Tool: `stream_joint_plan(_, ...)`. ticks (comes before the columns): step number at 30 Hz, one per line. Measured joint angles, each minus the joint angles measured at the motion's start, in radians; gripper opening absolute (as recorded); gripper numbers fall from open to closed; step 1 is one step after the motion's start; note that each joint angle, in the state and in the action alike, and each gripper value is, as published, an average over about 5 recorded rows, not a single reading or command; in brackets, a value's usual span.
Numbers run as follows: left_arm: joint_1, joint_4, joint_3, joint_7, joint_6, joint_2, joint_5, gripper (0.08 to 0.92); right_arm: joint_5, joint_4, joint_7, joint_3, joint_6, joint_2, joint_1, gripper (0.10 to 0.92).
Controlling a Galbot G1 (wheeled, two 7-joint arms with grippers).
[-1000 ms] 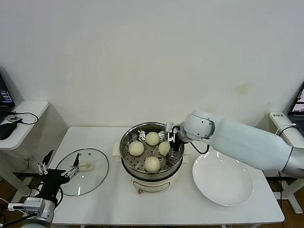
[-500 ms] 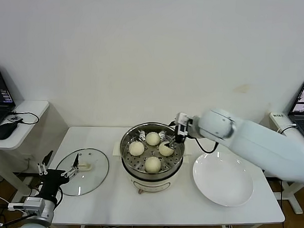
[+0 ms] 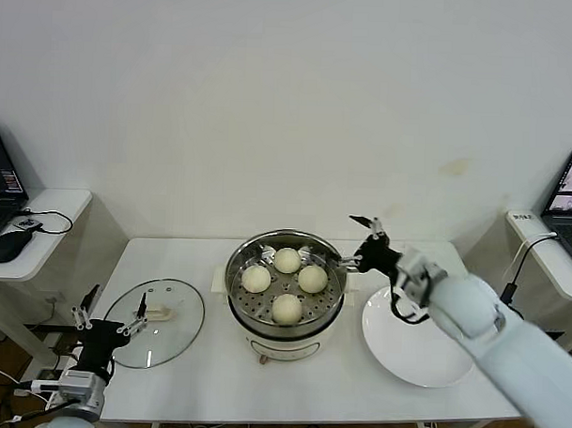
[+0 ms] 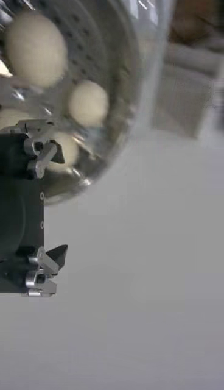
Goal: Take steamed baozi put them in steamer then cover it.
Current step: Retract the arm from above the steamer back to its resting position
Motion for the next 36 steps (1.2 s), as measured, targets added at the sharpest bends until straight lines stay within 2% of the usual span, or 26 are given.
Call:
stream_joint_plan(8,0.004,0.104,-0.021,-0.019,-0.099,0.010,0.363,0.823,-0.055,0.074,0.009,0.394,0.192,0.180,-0.399,0.823)
stream_joint_plan(17,0.002,0.197,-0.036,-0.057,-0.204,0.032,0.778,0.823,-0.091,0.119,0.024,0.647,0.315,0.371,-0.686,0.823)
stream_joint_plan(36,-0.124,0.413,0.036,-0.016,-0.264,0.104,1.072,0.823,-0.099,0.166,0.055,0.845,0.427,0.532,-0.894,0.823)
